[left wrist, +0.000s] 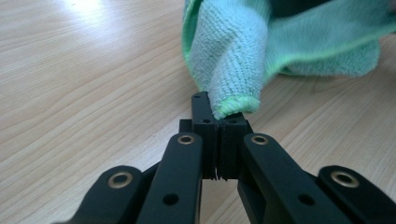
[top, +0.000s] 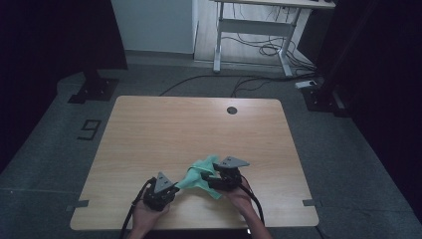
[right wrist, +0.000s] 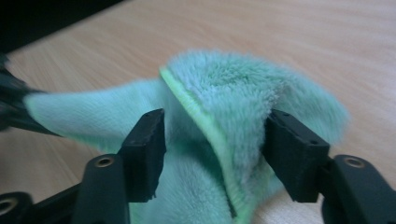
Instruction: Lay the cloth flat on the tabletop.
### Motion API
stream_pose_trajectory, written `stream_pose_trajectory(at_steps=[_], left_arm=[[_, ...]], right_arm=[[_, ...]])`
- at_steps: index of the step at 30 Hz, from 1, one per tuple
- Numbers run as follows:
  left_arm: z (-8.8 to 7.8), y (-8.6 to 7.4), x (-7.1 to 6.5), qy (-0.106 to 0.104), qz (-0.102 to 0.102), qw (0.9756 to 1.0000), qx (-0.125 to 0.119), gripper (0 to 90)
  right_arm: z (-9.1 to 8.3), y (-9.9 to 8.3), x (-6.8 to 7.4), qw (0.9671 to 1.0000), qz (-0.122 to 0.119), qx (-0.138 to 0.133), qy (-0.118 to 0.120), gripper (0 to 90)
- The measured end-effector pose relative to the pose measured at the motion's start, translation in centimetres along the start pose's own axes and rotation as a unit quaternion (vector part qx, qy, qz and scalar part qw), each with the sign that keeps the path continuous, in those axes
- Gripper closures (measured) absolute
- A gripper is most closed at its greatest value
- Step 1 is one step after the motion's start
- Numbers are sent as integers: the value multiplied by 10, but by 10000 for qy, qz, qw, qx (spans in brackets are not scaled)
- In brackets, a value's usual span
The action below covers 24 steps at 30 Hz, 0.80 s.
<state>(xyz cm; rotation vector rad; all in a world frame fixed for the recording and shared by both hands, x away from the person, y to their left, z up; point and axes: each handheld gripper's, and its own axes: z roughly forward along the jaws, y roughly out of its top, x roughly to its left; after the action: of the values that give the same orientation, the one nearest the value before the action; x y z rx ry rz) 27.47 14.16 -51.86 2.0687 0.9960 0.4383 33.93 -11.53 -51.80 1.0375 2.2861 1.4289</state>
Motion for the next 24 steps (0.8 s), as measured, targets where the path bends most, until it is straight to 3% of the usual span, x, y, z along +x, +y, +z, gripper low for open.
stream_pose_trajectory(at_steps=[4,9,12,21,24], left_arm=[[-1,0,4,-24,-56,10000,-13,887],[-2,0,4,-32,-61,10000,-8,887],[-1,0,4,-47,-42,10000,21,887],[-1,-1,6,-33,-76,10000,41,887],[-1,-2,7,-45,-84,9999,58,887]], right_arm=[[-16,4,-5,9998,80,-190,45,334],[-30,3,-16,9995,70,-307,-22,394],[-32,1,-20,9997,70,-236,-8,428],[-9,-8,-12,9997,-168,187,76,498],[1,-13,-12,9991,-181,389,5,581]])
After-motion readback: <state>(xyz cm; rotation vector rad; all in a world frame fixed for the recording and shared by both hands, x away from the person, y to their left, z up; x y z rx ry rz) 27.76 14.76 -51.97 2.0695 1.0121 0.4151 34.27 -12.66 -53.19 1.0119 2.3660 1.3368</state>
